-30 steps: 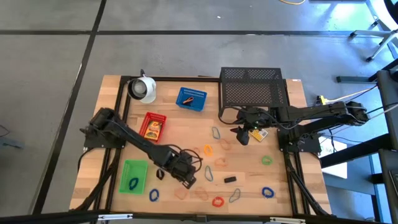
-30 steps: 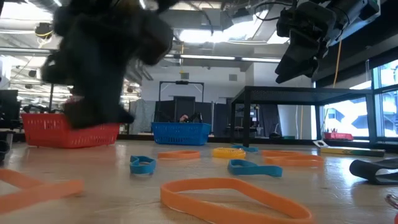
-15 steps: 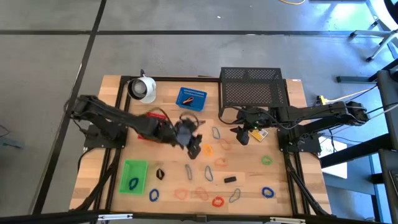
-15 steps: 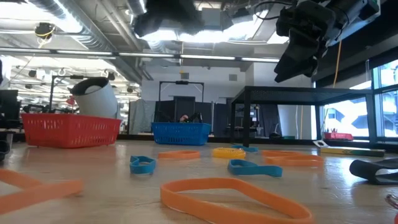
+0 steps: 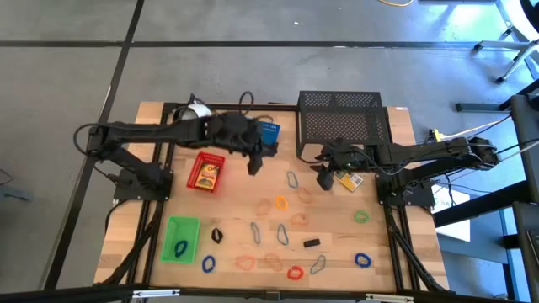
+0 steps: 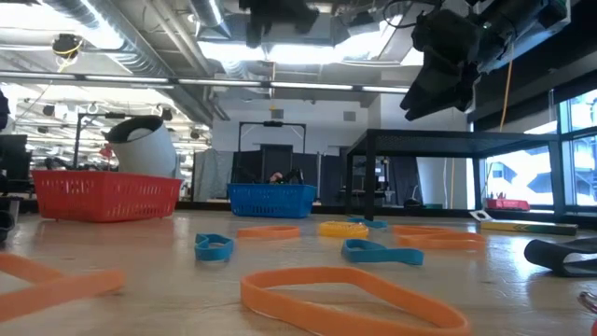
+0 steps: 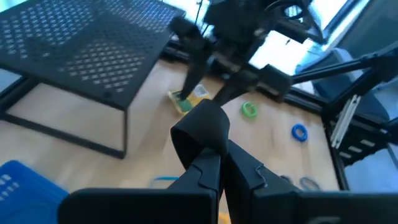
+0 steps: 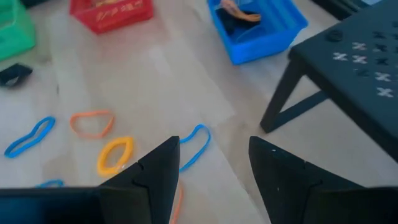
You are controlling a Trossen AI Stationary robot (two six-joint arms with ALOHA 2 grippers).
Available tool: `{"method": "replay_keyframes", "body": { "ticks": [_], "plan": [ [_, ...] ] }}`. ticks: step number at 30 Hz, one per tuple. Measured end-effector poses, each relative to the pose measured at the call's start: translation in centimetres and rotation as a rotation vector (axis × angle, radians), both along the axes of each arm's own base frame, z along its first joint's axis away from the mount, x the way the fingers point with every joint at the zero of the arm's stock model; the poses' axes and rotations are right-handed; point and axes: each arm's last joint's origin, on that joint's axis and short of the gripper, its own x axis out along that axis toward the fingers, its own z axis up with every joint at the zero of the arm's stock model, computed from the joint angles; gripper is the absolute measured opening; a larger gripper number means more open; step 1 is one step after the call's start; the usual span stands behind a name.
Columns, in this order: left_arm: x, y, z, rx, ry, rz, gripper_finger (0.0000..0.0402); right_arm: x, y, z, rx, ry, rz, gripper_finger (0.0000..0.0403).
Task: Pick & Place Office Desk Supplies
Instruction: Put the black rubber band into the blue bin
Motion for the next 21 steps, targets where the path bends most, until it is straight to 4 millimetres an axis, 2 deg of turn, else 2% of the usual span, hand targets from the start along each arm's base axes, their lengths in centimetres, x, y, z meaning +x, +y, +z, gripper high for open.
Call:
{"method": "replay_keyframes", "body": {
  "ticks": [6,11,17,21],
  "plan": [
    [-0.8,4.0,-4.3,-0.005,0.099,0.093,0.0002,0.0,-0.2,0.1,0.015,-0.031,-0.116,0.0194],
    [-1.5,6.5,-7.5,0.011,0.12,0.227,0.0002,-0.1,-0.4,0.1,0.011,-0.053,-0.195,0.0194],
    [-2.7,8.6,-10.5,0.01,0.222,0.408,0.0006,-0.1,-0.5,0.2,-0.002,-0.077,-0.267,0.0194],
    [-2.9,9.3,-12.2,-0.002,0.278,0.457,0.0005,-0.1,-0.6,0.2,-0.008,-0.093,-0.314,0.0194]
  ]
}}
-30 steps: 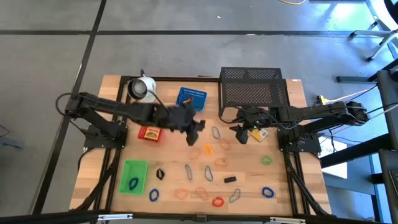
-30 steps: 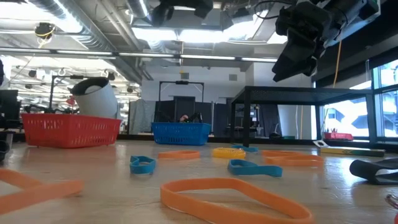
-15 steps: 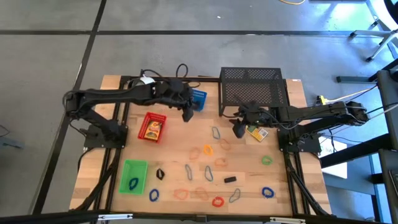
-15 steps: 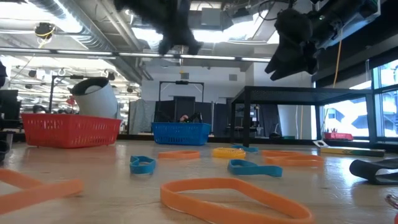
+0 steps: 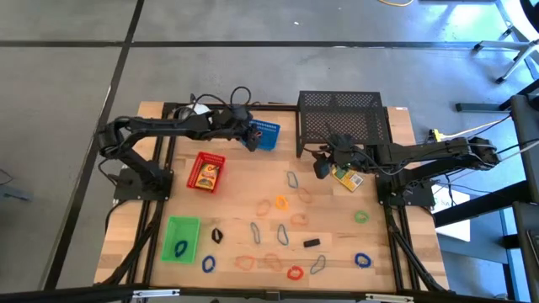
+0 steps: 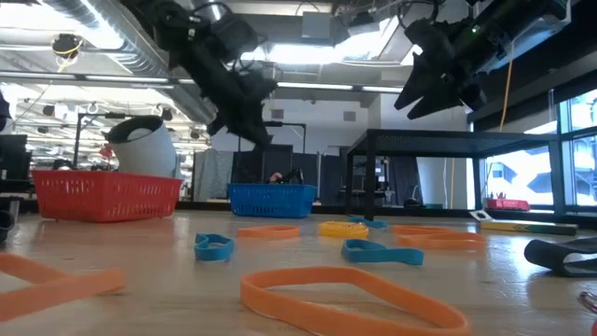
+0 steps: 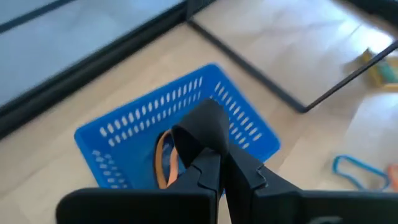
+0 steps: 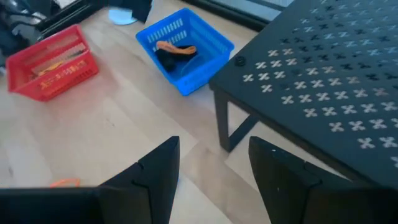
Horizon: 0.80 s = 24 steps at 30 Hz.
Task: Pick & Place Office Desk Supplies
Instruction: Put the black rubber band into the blue bin
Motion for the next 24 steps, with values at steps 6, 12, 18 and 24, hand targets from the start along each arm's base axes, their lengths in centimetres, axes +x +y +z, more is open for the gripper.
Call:
{"method": "replay_keyframes", "body": {
  "ticks": [6,12,18,24],
  "plan": [
    [0.5,0.7,-2.2,-0.025,0.058,0.018,0.0007,0.0,-0.1,0.0,-0.02,-0.001,-0.022,0.0195],
    [1.2,1.2,-4.4,-0.02,0.115,0.049,0.001,0.0,-0.1,0.0,-0.021,0.001,-0.02,0.0194],
    [1.5,1.6,-5.2,-0.01,0.104,0.13,0.0017,0.0,-0.1,0.0,-0.022,0.0,-0.02,0.0194],
    [1.6,1.6,-4.6,-0.001,0.075,0.134,0.0067,0.0,-0.1,0.0,-0.044,0.017,0.0,0.0194]
  ]
}}
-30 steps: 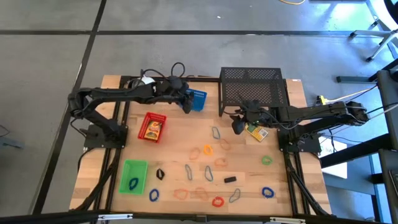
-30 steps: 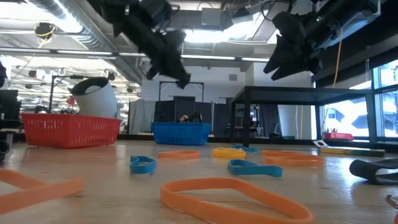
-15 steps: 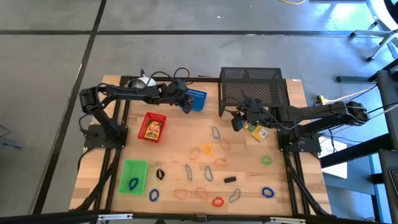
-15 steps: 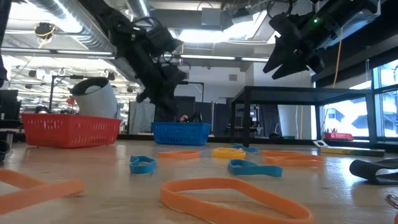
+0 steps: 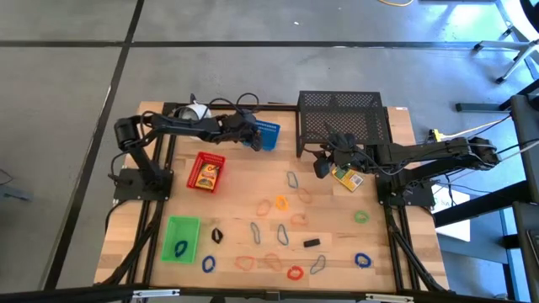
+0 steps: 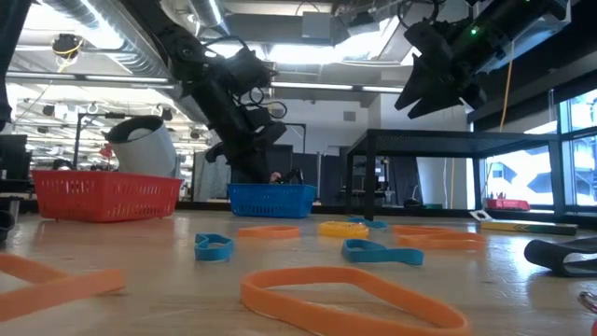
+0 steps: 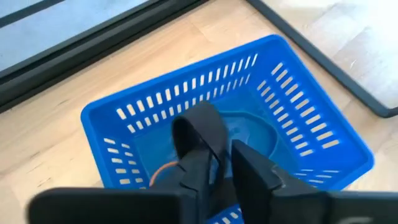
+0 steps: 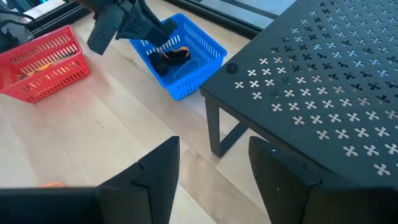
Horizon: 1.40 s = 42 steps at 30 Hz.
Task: Pick & Place Office Desk Supplies
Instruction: Put the black rubber band into the blue bin
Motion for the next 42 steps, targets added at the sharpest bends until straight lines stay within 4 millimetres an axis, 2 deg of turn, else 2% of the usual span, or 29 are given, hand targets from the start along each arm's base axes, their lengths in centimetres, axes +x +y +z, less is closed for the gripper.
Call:
{"method": "replay_keyframes", "body": {
  "ticks": [8,12,16,22,25,28,32,35,38,42],
  "plan": [
    [-0.1,-0.4,1.8,-0.033,-0.082,-0.043,0.0156,0.0,0.0,0.0,-0.029,0.024,0.03,0.0194],
    [-0.3,-1.2,3.4,-0.013,-0.125,-0.084,0.0174,0.0,0.0,0.0,-0.026,0.025,0.034,0.0194],
    [-0.6,-3.0,5.2,-0.093,-0.186,-0.245,0.0176,0.0,0.0,0.0,-0.025,0.024,0.035,0.0194],
    [-2.2,-8.9,6.3,-0.391,-0.11,-0.735,0.0169,0.0,0.0,0.0,-0.018,0.021,0.032,0.0194],
    [-3.1,-12.5,6.1,-0.53,-0.011,-0.878,0.0169,0.0,0.0,0.0,-0.018,0.021,0.032,0.0194],
    [-3.7,-16.1,5.6,-0.559,0.119,-0.99,0.0171,0.0,0.0,0.0,-0.018,0.021,0.032,0.0194],
    [-4.6,-20.8,4.7,-0.449,0.283,-1.181,0.0169,0.0,0.0,0.0,-0.019,0.021,0.032,0.0194],
    [-5.3,-23.6,4.3,-0.244,0.371,-1.307,0.0167,0.0,0.0,0.0,-0.019,0.021,0.032,0.0194],
    [-5.7,-25.9,3.7,-0.073,0.43,-1.383,0.0167,0.0,0.0,0.0,-0.019,0.02,0.032,0.0194],
    [-6.0,-28.0,2.4,-0.03,0.496,-1.424,0.0166,0.0,0.0,0.0,-0.019,0.021,0.032,0.0194]
  ]
}}
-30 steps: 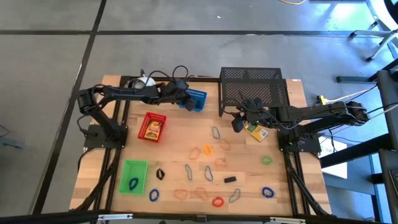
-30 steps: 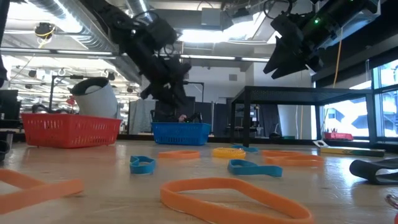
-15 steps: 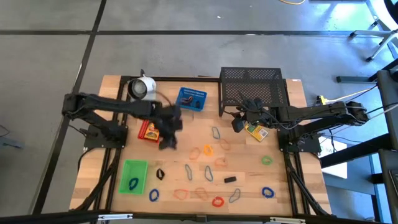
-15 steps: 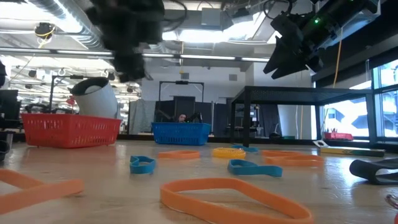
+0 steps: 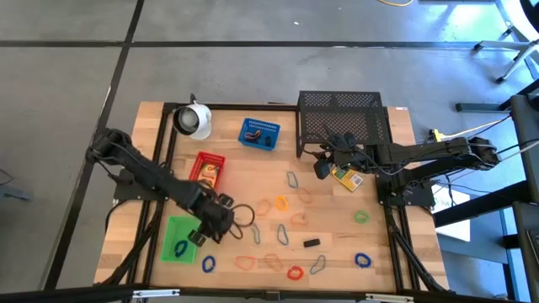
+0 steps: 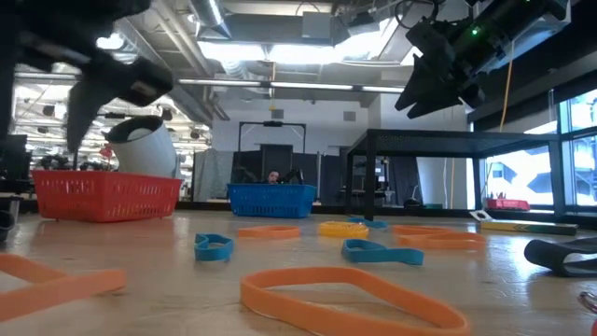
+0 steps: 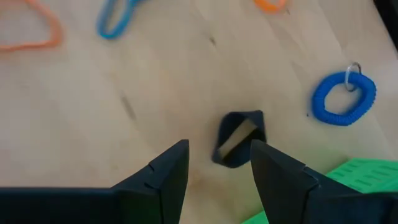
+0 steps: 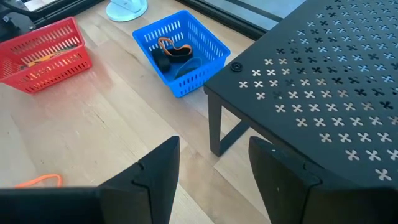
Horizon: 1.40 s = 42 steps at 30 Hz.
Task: Pick & Place Office Desk Supplies
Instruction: Put the black rubber band into the blue bin
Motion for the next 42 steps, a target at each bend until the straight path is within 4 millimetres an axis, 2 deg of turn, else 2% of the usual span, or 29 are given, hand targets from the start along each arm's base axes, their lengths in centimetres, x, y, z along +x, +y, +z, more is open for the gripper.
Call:
{"method": "replay_keyframes", "body": {
  "ticks": [6,12,16,19,27,34,42],
  "plan": [
    [0.1,-1.8,-2.6,0.055,0.066,-0.031,0.0166,0.0,0.0,0.0,0.0,0.0,0.0,0.0194],
    [1.1,-2.0,-5.2,0.134,0.089,-0.015,0.0166,0.0,0.0,0.0,-0.002,0.0,-0.002,0.0194],
    [1.2,-2.2,-5.9,0.148,0.112,-0.018,0.016,0.0,0.0,0.0,-0.002,0.0,-0.002,0.0194],
    [1.1,-2.4,-6.0,0.163,0.106,-0.024,0.0133,0.0,0.0,0.0,-0.001,-0.001,-0.002,0.0194],
    [0.8,-2.4,-5.1,0.147,0.08,-0.026,0.001,0.0,0.0,0.0,-0.004,0.001,0.0,0.0194],
    [0.8,-1.6,-2.9,0.062,0.03,-0.01,0.0002,0.0,0.0,0.0,-0.004,0.001,0.0,0.0194],
    [2.1,3.6,3.2,0.014,-0.308,0.148,0.0003,0.0,0.0,0.0,-0.012,0.007,0.007,0.0194]
  ]
}}
